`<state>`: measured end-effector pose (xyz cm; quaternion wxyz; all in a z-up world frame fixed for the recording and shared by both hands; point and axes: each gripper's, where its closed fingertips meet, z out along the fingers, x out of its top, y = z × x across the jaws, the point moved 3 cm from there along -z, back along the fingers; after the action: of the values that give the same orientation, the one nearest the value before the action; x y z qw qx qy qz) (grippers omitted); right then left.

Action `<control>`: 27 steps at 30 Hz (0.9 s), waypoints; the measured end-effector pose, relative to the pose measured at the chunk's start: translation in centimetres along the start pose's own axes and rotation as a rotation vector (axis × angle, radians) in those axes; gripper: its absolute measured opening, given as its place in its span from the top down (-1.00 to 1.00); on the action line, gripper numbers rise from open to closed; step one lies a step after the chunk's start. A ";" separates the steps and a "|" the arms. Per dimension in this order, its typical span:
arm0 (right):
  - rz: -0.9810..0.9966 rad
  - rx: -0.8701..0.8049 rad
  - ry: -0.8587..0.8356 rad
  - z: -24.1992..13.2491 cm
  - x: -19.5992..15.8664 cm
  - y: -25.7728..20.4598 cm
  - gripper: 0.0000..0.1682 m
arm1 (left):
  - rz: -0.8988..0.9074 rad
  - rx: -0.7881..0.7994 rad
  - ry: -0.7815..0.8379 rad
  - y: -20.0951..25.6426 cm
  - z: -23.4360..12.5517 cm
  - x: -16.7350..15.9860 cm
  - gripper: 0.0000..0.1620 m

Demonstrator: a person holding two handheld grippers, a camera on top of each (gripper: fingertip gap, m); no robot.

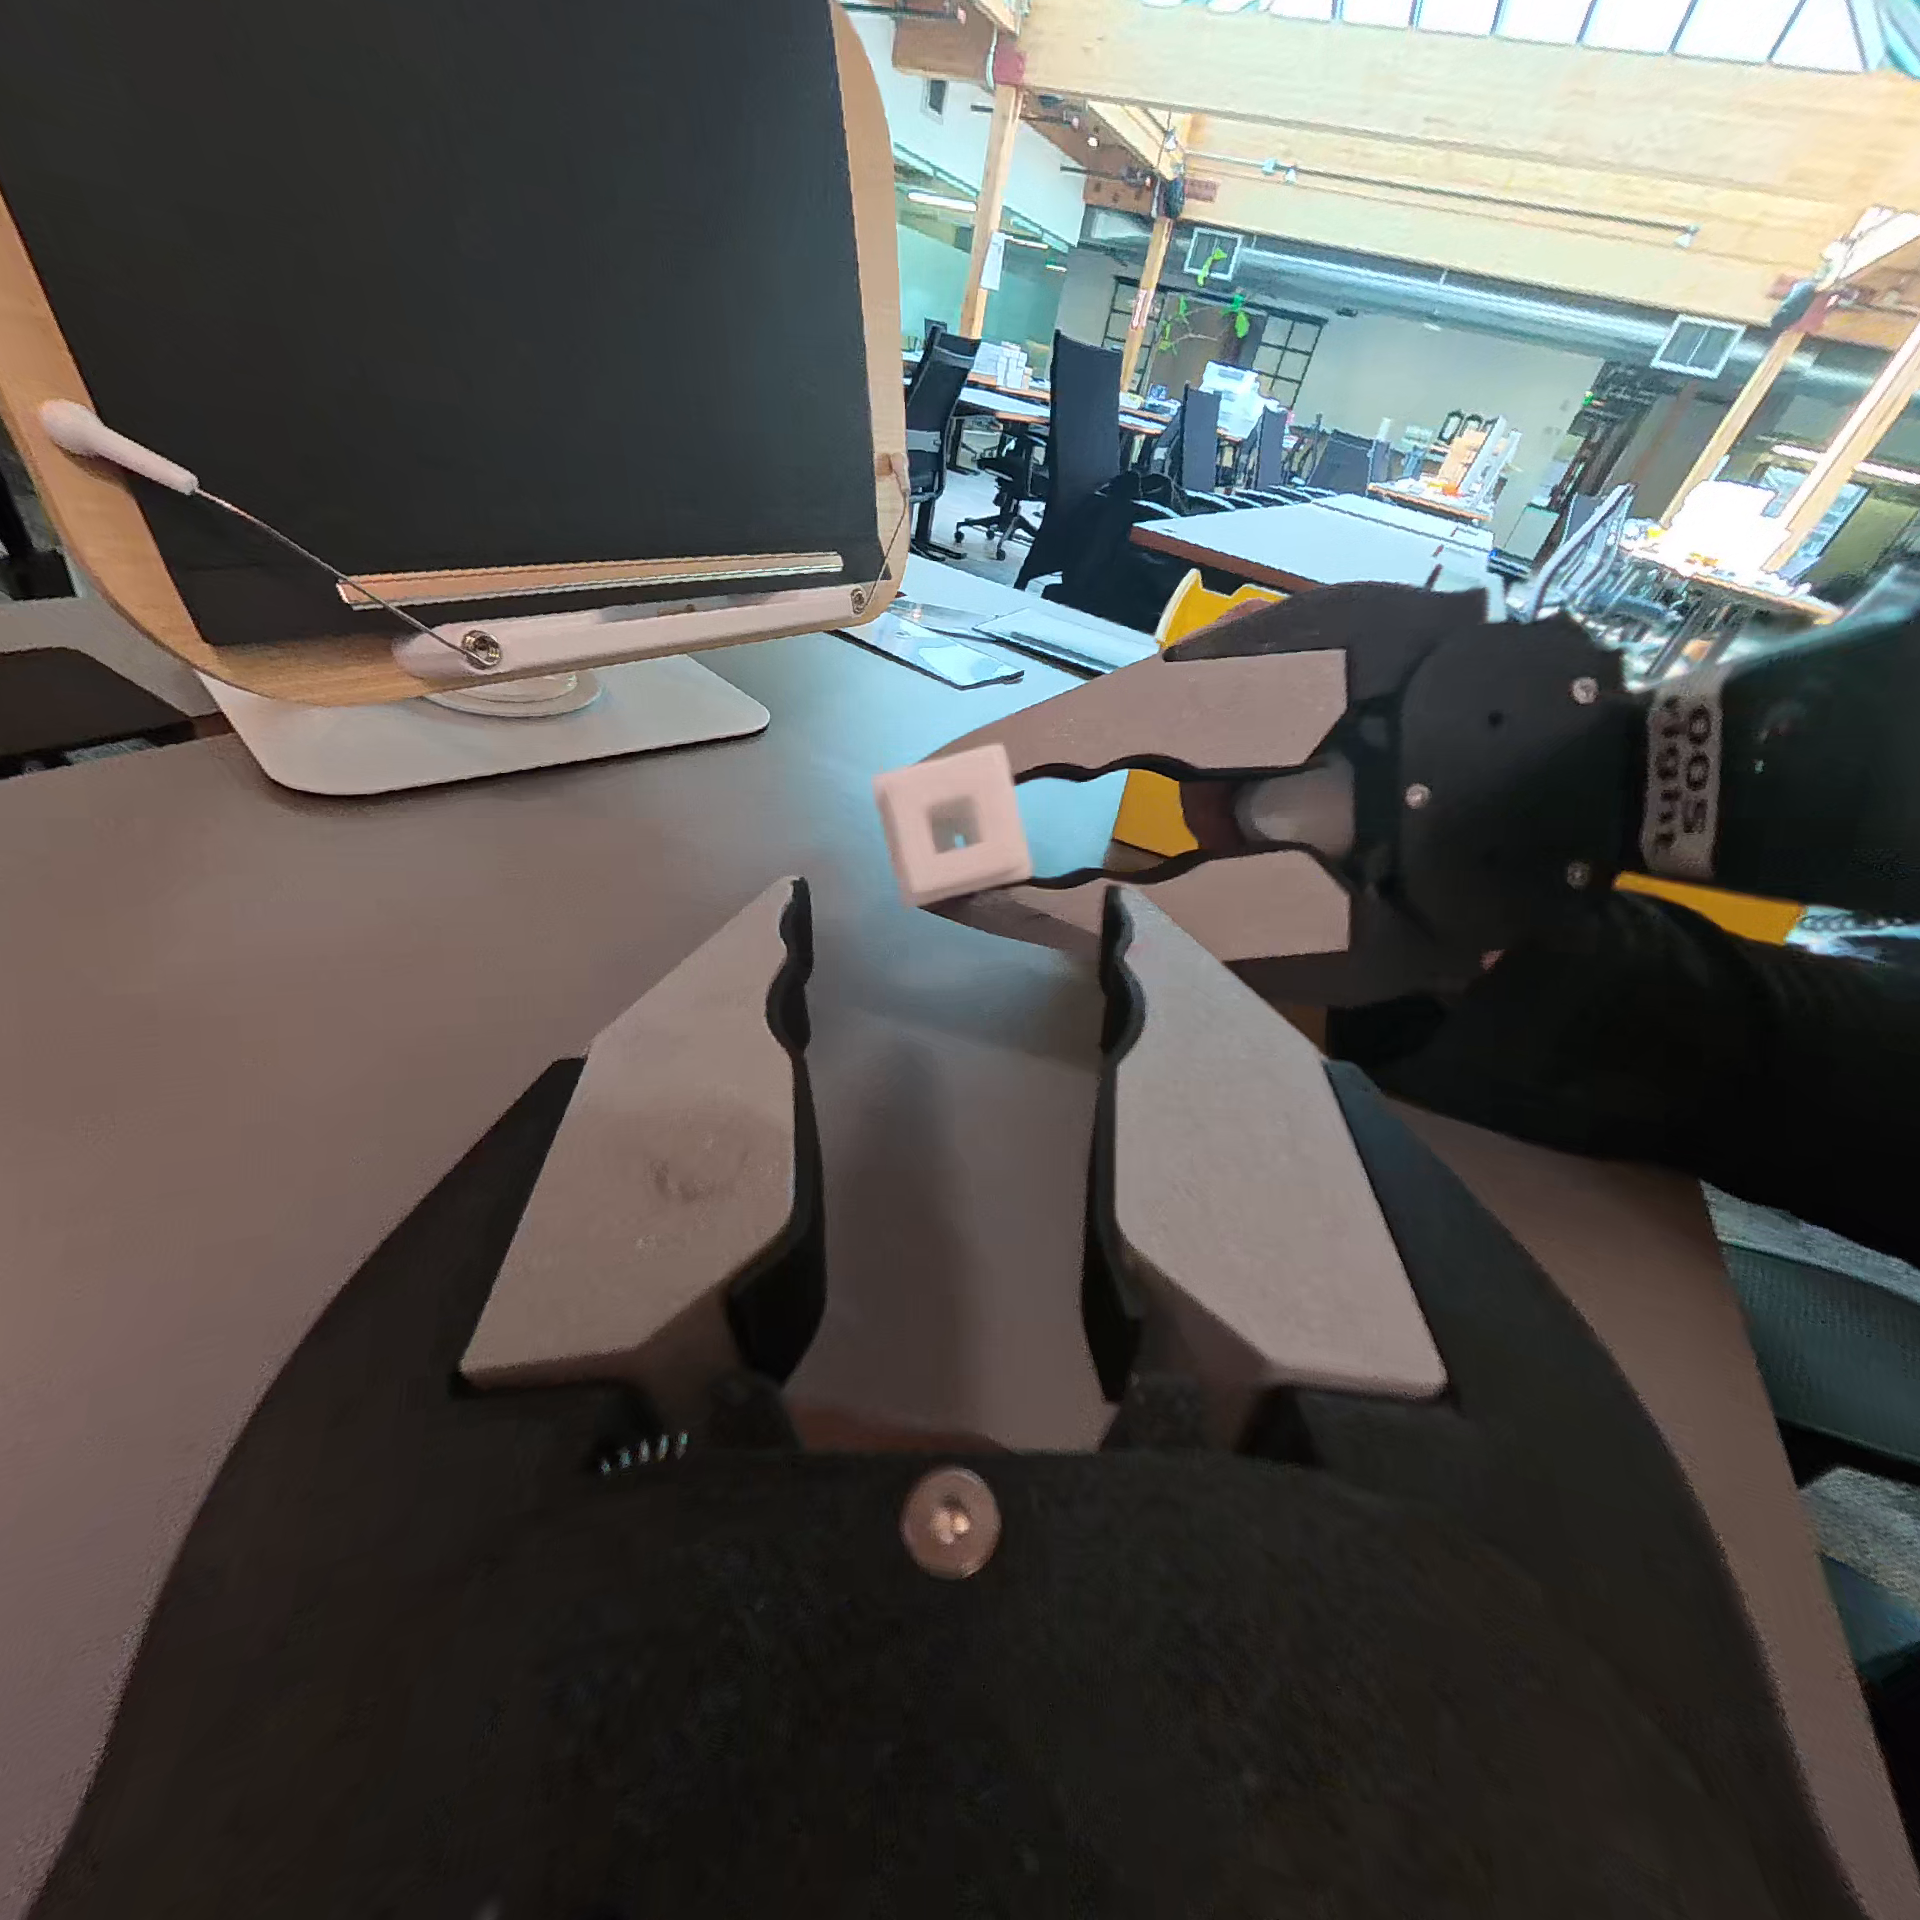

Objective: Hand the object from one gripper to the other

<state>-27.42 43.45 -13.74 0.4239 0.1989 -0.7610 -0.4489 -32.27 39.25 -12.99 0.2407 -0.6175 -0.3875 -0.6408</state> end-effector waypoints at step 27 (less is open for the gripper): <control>1.065 0.433 0.502 -2.8 4.9 1.4 0.63 | -0.534 -0.164 0.479 -4.0 -4.3 4.8 0.75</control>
<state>-27.77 39.37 -9.56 0.7055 -0.0269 -0.7066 0.0485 -38.58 39.01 -8.81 0.0986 -0.3444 -0.4149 -0.8364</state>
